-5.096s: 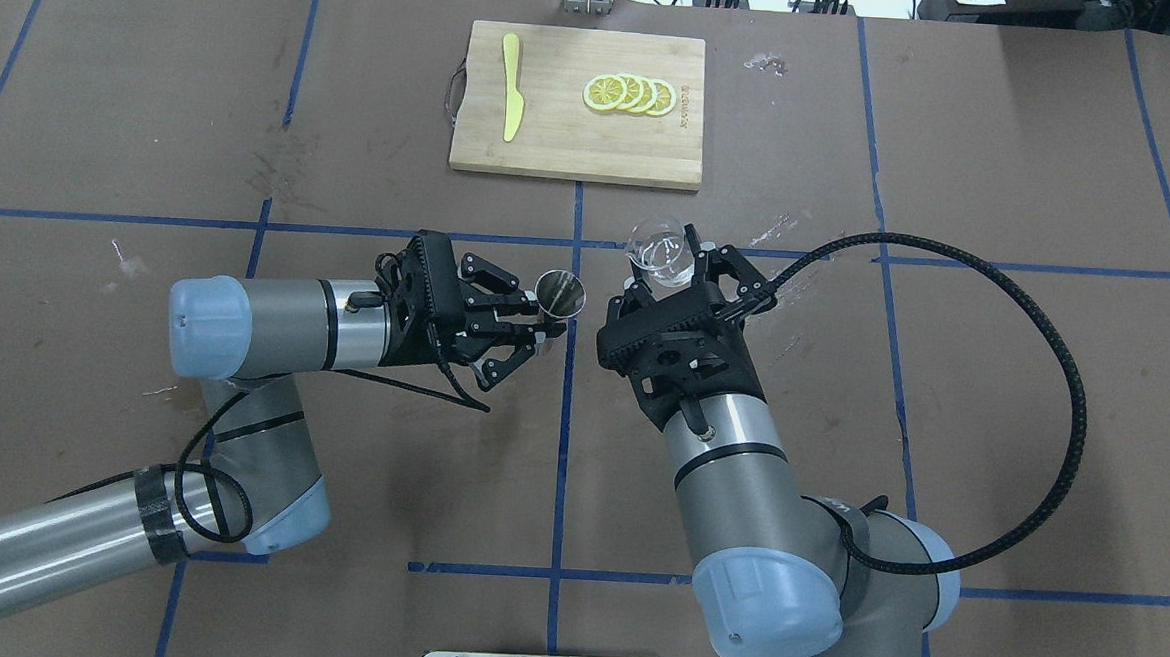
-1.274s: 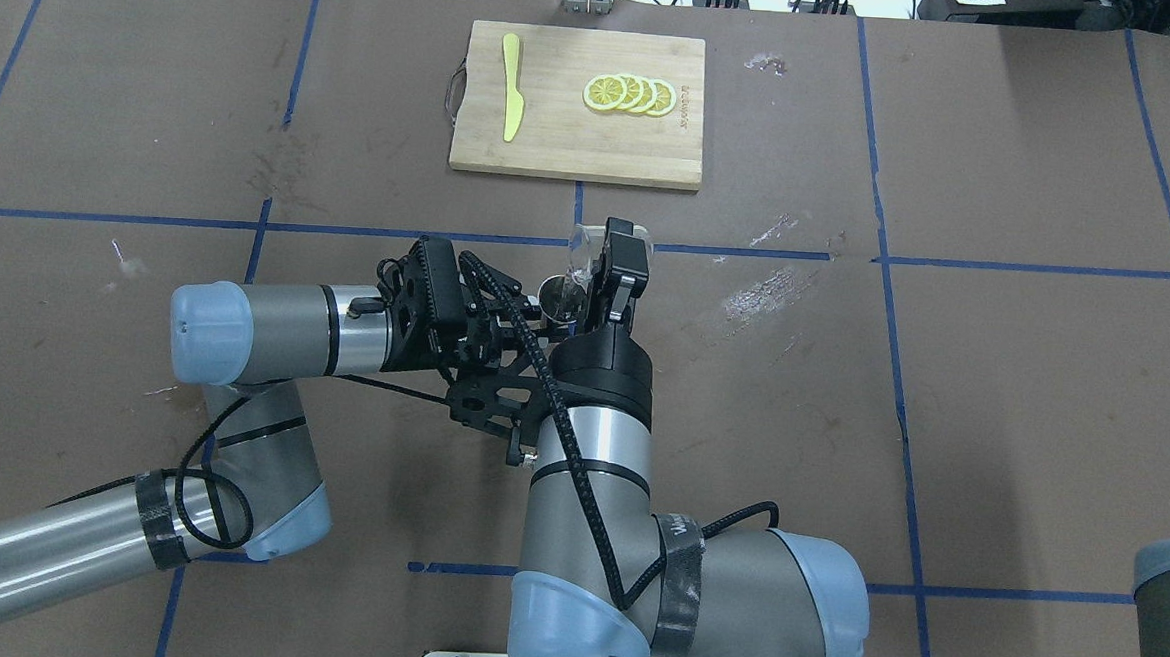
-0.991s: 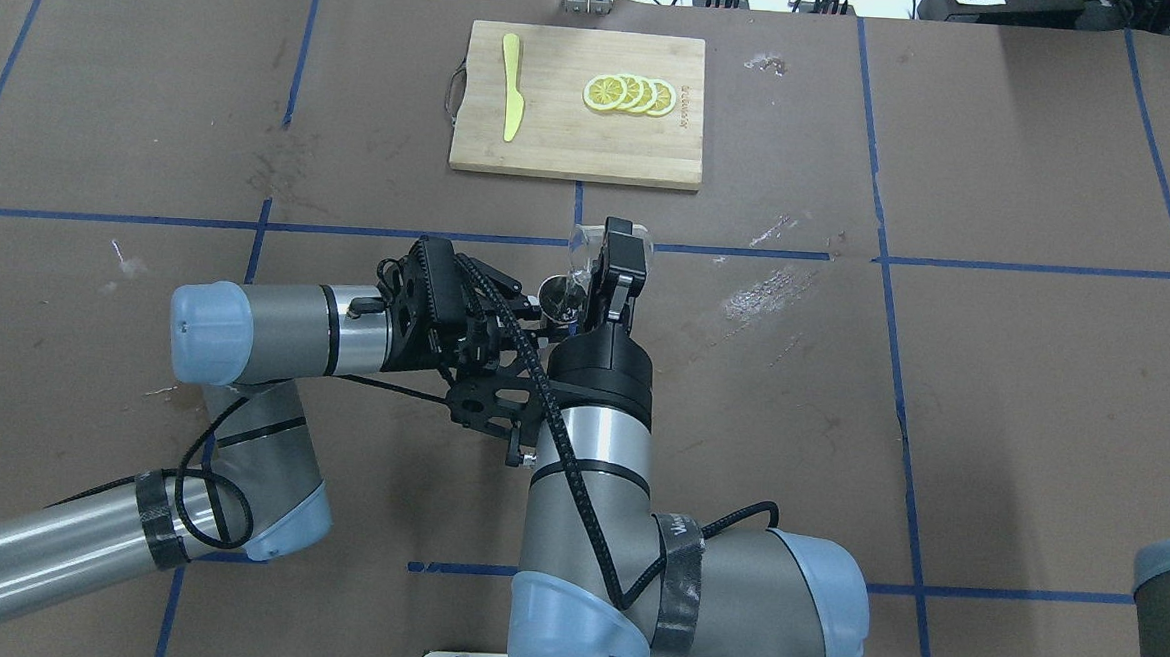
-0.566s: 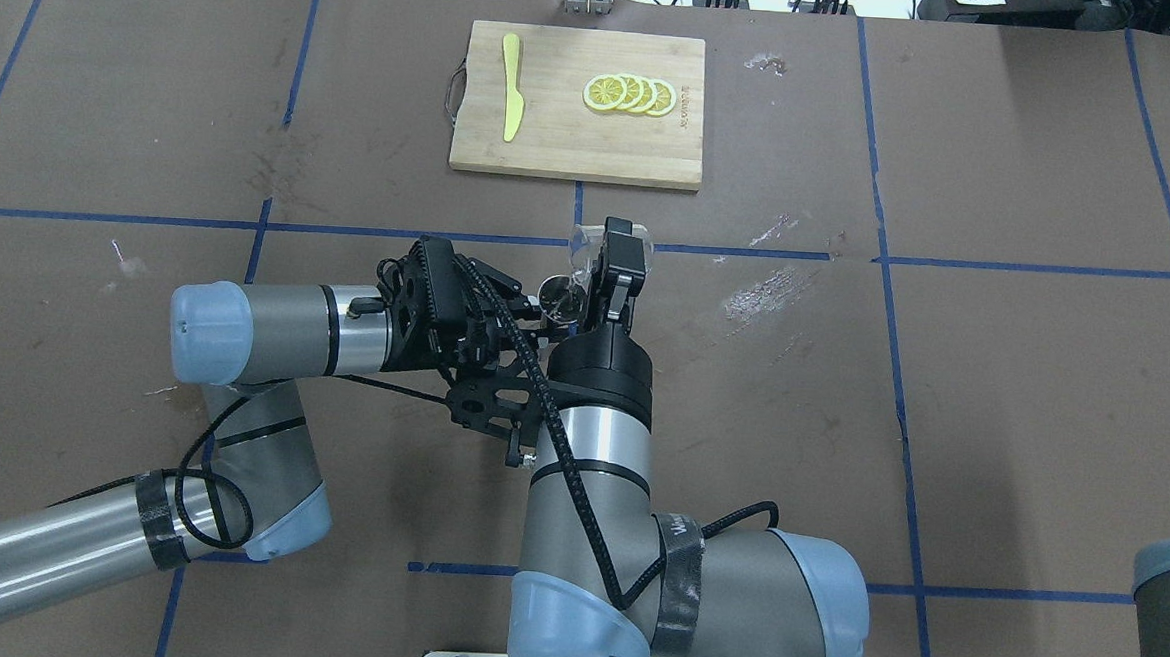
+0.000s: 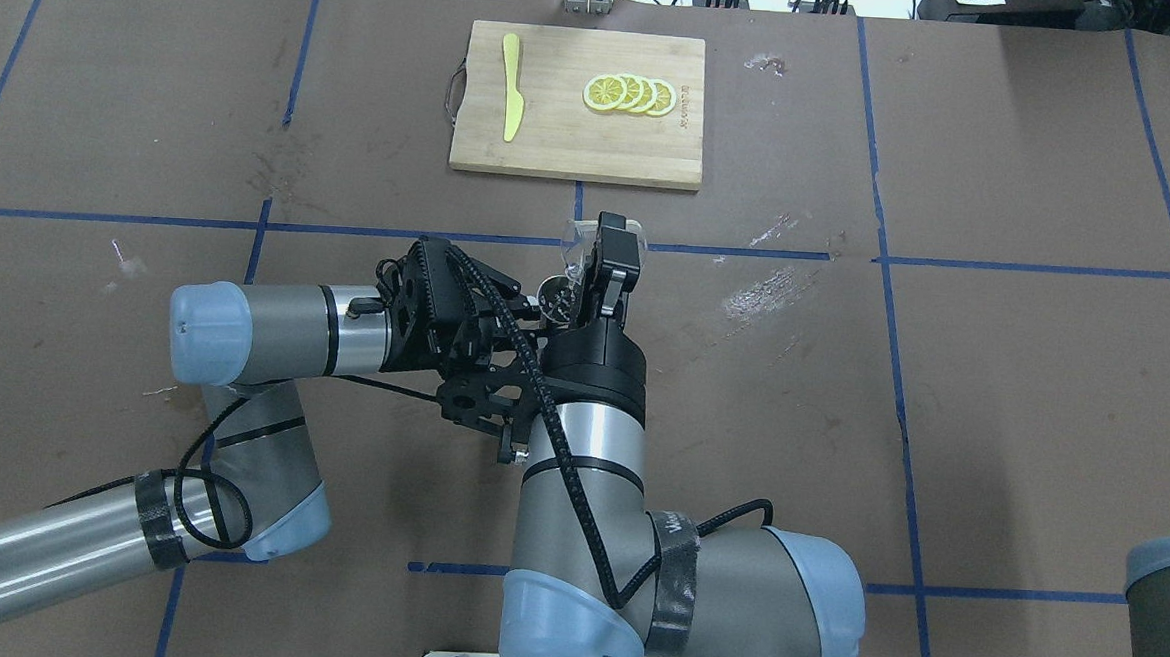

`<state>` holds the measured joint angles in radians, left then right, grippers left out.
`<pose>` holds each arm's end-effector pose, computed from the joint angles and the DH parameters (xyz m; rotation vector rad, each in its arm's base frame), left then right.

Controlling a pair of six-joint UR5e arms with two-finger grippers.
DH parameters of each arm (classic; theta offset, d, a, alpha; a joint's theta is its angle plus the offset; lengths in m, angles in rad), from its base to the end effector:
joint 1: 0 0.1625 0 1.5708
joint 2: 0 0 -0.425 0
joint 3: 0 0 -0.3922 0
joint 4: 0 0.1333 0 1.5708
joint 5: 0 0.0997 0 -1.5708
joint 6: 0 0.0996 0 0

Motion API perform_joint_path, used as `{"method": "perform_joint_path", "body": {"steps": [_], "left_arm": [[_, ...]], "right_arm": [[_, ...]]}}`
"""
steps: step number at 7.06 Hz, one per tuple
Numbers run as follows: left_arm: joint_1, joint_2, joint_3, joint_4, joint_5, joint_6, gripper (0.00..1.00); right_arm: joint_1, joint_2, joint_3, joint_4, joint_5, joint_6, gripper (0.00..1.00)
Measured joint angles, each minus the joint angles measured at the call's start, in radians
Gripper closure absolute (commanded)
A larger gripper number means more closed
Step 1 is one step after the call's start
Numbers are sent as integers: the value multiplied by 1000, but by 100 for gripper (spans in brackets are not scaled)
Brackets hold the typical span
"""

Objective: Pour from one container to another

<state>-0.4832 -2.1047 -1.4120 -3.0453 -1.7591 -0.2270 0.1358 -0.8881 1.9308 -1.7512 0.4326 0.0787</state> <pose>0.5204 -0.4025 0.2619 1.4300 1.2756 0.7652 -0.5269 -0.2978 0.1049 1.3002 0.2507 -0.6692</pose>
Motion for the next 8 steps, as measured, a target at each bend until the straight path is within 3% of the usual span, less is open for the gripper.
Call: {"method": "perform_joint_path", "body": {"steps": [2,5,8], "left_arm": [[1,0,-1,-1,1,0,100],[1,1,-1,-5,0,0,100],[0,8,-5,-9,0,-3,100]], "right_arm": [[8,8,5,47,12,13,100],[49,4,8,215,100,77,100],[130,-80,46,354,310,454,100]]}}
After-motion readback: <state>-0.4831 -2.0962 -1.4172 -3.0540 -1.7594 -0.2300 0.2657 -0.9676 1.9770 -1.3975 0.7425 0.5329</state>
